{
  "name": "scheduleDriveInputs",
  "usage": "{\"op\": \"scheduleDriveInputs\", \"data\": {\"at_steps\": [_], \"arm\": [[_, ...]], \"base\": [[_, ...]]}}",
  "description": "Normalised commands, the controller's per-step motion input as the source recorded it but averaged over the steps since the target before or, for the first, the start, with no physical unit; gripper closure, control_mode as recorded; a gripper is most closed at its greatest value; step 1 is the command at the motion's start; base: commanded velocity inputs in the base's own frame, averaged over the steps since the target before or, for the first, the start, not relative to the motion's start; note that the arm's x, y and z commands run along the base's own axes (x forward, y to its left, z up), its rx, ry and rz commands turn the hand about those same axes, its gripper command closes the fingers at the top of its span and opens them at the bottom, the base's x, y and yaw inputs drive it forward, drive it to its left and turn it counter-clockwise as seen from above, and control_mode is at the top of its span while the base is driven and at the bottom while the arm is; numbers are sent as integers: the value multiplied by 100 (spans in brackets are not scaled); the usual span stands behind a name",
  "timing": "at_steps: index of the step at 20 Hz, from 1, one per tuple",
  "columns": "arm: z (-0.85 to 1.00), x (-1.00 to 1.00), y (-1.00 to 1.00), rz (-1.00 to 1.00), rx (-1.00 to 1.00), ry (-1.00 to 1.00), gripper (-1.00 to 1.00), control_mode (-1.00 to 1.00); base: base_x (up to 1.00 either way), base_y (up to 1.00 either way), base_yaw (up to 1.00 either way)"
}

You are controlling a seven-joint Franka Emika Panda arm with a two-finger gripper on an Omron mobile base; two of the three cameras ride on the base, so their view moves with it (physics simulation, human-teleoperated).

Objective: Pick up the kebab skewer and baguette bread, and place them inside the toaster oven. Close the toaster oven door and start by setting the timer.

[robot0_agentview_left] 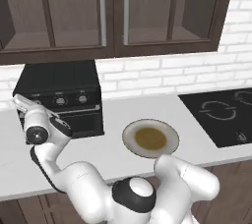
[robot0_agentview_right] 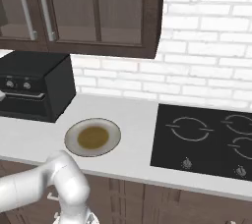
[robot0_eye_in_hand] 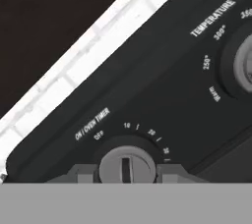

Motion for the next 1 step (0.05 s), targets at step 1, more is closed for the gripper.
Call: {"op": "scheduleDriveInputs", "data": {"at_steps": [1], "arm": [[-2, 0, 0, 0, 16, 0, 100, -100]], "base": [[0, 0, 0]]}}
